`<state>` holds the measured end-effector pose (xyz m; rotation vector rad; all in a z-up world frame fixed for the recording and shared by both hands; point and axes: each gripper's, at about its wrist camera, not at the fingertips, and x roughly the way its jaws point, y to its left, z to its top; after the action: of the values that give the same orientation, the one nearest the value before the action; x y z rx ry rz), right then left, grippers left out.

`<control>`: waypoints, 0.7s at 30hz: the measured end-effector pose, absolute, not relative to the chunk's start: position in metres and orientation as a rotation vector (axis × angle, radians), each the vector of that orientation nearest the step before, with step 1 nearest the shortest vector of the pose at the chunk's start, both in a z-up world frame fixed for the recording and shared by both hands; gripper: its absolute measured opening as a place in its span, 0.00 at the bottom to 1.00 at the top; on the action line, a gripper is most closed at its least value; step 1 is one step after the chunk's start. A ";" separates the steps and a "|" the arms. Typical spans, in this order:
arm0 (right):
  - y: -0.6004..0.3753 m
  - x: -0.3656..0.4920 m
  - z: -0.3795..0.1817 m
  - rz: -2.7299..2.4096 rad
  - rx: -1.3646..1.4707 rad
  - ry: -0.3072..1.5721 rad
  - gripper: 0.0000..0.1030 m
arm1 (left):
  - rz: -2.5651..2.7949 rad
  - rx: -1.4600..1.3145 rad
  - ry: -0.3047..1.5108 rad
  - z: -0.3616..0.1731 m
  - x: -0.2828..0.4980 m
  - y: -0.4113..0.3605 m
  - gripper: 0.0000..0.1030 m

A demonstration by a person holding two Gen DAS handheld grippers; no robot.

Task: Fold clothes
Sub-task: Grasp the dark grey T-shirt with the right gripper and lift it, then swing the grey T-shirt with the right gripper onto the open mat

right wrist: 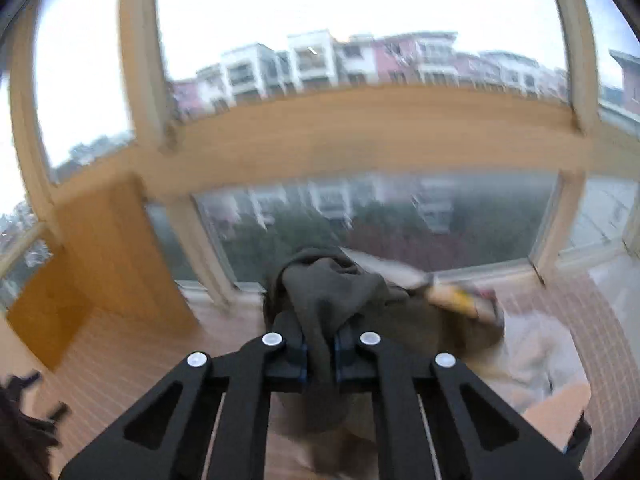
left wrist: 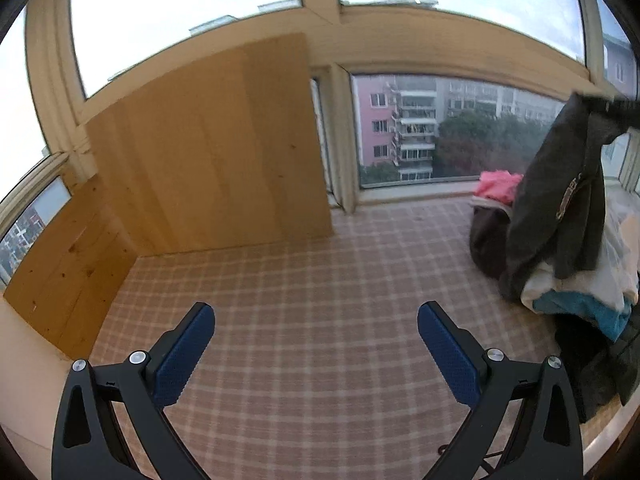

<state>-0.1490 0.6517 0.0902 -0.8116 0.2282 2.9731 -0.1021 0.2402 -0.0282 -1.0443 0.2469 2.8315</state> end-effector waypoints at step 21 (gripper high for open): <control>0.463 -0.113 0.164 3.231 -0.972 0.281 0.63 | 3.064 -1.009 0.162 0.004 -0.056 0.025 0.99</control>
<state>-0.1135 0.4632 0.1644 -0.9724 0.2810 3.2309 -0.0556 0.0254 0.0039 -1.0094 0.1619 3.0638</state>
